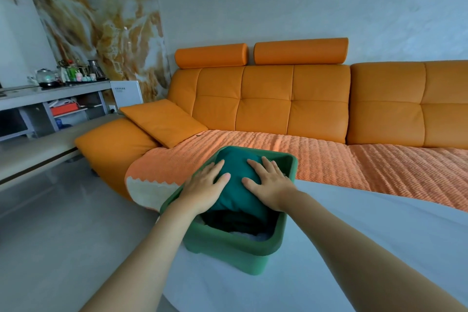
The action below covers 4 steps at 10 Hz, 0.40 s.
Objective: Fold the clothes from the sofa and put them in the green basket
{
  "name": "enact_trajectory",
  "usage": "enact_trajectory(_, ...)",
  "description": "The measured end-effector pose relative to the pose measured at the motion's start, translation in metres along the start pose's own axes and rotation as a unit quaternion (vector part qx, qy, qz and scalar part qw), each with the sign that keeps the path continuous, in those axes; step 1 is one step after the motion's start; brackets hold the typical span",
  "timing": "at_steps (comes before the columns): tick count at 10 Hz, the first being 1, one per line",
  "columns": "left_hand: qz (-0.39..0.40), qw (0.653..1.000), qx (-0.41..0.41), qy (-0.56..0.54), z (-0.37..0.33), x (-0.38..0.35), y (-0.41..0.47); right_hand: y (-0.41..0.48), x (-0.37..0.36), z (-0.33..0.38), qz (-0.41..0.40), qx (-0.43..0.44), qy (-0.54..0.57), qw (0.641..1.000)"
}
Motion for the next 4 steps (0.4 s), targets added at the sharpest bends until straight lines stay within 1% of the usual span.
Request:
enact_trajectory(1, 0.005, 1.000, -0.003, -0.013, -0.007, -0.007, 0.000, -0.001, 0.000, 0.000, 0.000, -0.007, -0.001, 1.000)
enact_trajectory(2, 0.025, 0.999, 0.007, -0.039, -0.002, -0.001, -0.001, -0.003, 0.004, 0.003, 0.017, -0.011, 0.025, 0.999)
enact_trajectory(3, 0.015, 0.996, 0.004, -0.086, -0.006, 0.019, -0.012, -0.016, 0.023, 0.015, -0.001, -0.002, 0.079, 0.997)
enact_trajectory(4, -0.099, 0.965, -0.056, -0.235, -0.028, 0.082, -0.032, -0.038, 0.098, 0.042, -0.147, 0.069, 0.172, 0.972)
Point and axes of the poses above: each hand's wrist, its own y-axis towards the middle knuckle, its own x-axis out of the back of the hand, z = x × y, the point moved 9 cm from there along y, towards the middle knuckle, and after that the axes turned 10 degrees about x, right-handed, at the moved point
